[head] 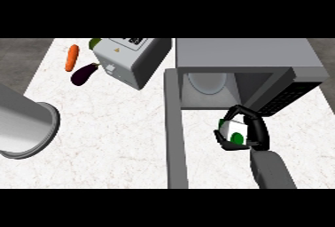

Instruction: Pick up the milk, place it into the microwave and close the microwave

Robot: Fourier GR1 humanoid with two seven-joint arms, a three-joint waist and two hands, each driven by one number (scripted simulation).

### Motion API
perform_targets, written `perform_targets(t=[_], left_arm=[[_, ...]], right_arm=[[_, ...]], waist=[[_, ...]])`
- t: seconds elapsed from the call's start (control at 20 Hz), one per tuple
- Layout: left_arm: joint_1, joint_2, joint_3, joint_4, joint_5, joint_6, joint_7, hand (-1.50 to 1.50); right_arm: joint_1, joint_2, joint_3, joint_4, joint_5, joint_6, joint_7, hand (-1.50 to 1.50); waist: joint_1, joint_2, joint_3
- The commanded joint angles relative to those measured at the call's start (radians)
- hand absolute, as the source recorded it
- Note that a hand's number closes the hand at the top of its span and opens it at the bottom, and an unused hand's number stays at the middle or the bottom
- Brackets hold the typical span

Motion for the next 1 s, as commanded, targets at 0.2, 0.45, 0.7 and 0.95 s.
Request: perform_targets(t=[0.2,0.45,0.7,0.95], left_arm=[[-0.014,0.046,0.074,0.089,0.058,-0.043,-0.012,-1.5],[-0.045,0.007,0.019,0.026,0.0,0.003,0.027,-1.5],[-0.041,0.019,0.041,0.114,-0.005,-0.072,-0.022,-1.5],[-0.046,0.0,0.028,0.105,-0.041,-0.086,-0.031,-1.5]], right_arm=[[-0.049,0.026,0.067,-0.226,0.001,-0.079,0.271,1.5],[-0.171,0.03,0.15,-0.074,0.009,-0.301,0.25,1.5],[-0.413,-0.023,0.084,0.124,0.128,-0.338,0.351,1.5],[-0.556,-0.031,0.055,0.347,0.175,-0.425,0.347,1.5]], waist=[[0.007,0.003,0.0],[0.014,0.006,0.001],[0.029,0.012,0.001],[0.038,0.016,0.001]])
